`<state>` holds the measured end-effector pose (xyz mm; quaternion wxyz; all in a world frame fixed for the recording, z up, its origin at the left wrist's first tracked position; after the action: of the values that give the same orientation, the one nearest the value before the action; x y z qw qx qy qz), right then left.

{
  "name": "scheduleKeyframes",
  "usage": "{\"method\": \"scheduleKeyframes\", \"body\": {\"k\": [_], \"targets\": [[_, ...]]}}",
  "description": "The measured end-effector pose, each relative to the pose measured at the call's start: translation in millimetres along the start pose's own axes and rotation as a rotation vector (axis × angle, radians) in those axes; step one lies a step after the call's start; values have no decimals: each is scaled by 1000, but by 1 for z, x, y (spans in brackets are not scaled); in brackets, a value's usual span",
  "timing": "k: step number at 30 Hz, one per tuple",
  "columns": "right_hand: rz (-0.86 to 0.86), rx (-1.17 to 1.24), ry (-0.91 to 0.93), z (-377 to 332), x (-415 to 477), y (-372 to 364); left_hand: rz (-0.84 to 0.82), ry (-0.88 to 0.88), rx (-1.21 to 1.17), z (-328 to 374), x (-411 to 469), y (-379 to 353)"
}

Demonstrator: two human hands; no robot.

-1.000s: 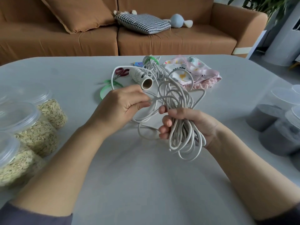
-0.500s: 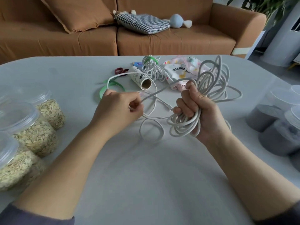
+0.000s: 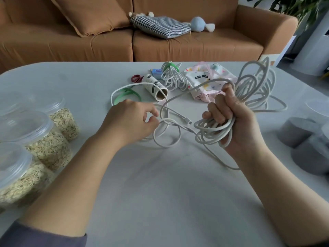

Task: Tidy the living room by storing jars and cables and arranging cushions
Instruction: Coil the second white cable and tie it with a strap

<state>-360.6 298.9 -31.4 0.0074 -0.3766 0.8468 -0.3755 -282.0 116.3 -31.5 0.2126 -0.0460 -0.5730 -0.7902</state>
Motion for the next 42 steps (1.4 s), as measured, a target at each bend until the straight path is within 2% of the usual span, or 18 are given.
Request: {"method": "scheduleKeyframes", "body": {"k": [2, 4, 6, 8, 12, 17, 21, 24, 26, 29, 31, 33, 37, 42], "targets": [[-28, -29, -32, 7, -1, -4, -159, 36, -91, -3, -1, -13], [-32, -37, -54, 12, -2, -7, -245, 3, -224, 4, -3, -26], [-26, -44, -48, 11, -2, -7, -284, -9, -406, 12, -4, -35], [-17, -55, -35, 8, -1, -6, -316, 51, -570, 15, -4, -41], [-7, -62, -43, 10, -1, -4, -292, 86, -645, 19, -3, -46], [37, -55, 27, 3, -1, -3, -25, 114, -626, 0, 9, -33], [61, -36, 76, -2, 0, -1, 5, 142, -375, 0, 5, -31], [39, -29, 79, -4, 1, -1, 51, 107, -302, 5, 2, -25], [13, -30, 60, -5, 1, -2, 60, 77, -336, 3, 2, -23], [30, -143, -19, -3, 2, 3, 68, 51, -515, 0, 3, -18], [58, -219, -97, 5, 1, 8, 62, 0, -568, 4, 4, -13], [70, -280, -161, 16, 0, 8, 10, -57, -514, 10, 4, -14], [105, -483, -207, 23, -2, 10, -174, -141, -184, 27, -1, -27], [111, -599, -213, 25, 0, 15, -222, -297, 5, 53, -12, -29]]}}
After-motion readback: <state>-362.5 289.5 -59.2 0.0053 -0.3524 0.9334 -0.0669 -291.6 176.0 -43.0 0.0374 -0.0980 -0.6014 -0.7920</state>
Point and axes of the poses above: each hand's wrist, its own x-axis towards the middle knuckle, its own y-axis out of the back of the hand, z = x × y, the point moved 7 cm from there along x, towards the middle knuckle, and after that the axes turned 2 degrees about x, right-handed, at the moved point
